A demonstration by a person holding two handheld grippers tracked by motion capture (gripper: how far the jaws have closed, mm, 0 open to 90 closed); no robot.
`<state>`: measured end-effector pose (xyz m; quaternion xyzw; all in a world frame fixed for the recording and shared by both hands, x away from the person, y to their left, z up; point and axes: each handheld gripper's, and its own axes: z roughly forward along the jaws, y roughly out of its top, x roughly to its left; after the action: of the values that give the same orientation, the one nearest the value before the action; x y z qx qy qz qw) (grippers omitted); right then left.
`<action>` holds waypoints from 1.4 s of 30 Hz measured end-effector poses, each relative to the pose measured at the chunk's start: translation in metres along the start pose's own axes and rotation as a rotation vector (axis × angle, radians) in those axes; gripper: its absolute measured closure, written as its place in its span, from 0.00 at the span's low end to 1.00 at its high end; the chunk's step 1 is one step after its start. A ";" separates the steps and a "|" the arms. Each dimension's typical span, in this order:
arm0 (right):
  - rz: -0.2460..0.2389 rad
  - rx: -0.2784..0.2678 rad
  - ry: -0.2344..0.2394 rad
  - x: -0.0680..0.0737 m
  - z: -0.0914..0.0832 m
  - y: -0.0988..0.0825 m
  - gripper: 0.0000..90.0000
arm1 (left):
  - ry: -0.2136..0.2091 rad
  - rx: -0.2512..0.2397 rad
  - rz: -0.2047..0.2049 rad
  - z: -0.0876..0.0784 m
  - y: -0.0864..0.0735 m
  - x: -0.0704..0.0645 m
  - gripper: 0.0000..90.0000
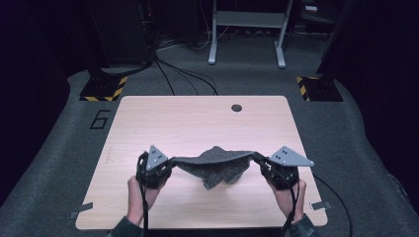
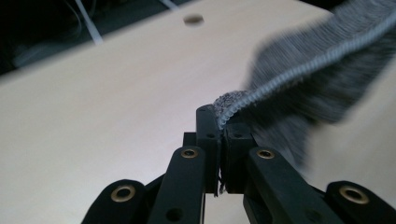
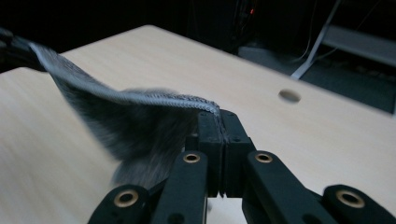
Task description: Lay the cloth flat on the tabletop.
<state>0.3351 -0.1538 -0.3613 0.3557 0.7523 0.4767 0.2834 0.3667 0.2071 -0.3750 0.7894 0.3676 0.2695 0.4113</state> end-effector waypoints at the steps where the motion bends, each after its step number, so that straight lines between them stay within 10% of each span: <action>1: -0.004 -0.002 -0.006 -0.013 0.012 0.013 0.99 | 0.022 0.005 0.004 0.014 0.026 0.021 0.98; 6: 0.014 0.103 -0.080 -0.091 0.119 0.069 0.99 | 0.076 0.108 -0.019 0.077 0.086 0.081 0.98; 10: -0.023 0.157 -0.111 -0.100 0.146 0.080 0.99 | 0.084 0.142 -0.032 0.091 0.087 0.095 0.98; 18: -0.018 0.119 -0.098 -0.095 0.135 0.086 0.99 | 0.091 0.105 -0.027 0.083 0.088 0.095 0.97; 34: -0.043 -0.039 -0.062 -0.059 0.051 0.096 0.99 | 0.026 -0.007 0.056 0.003 0.103 0.076 0.97; 42: -0.011 0.115 -0.083 -0.086 0.114 0.084 0.98 | 0.049 0.166 0.018 0.078 0.084 0.092 0.96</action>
<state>0.4954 -0.1401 -0.3202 0.3867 0.7680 0.4158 0.2962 0.5074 0.2127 -0.3333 0.8171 0.3915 0.2608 0.3332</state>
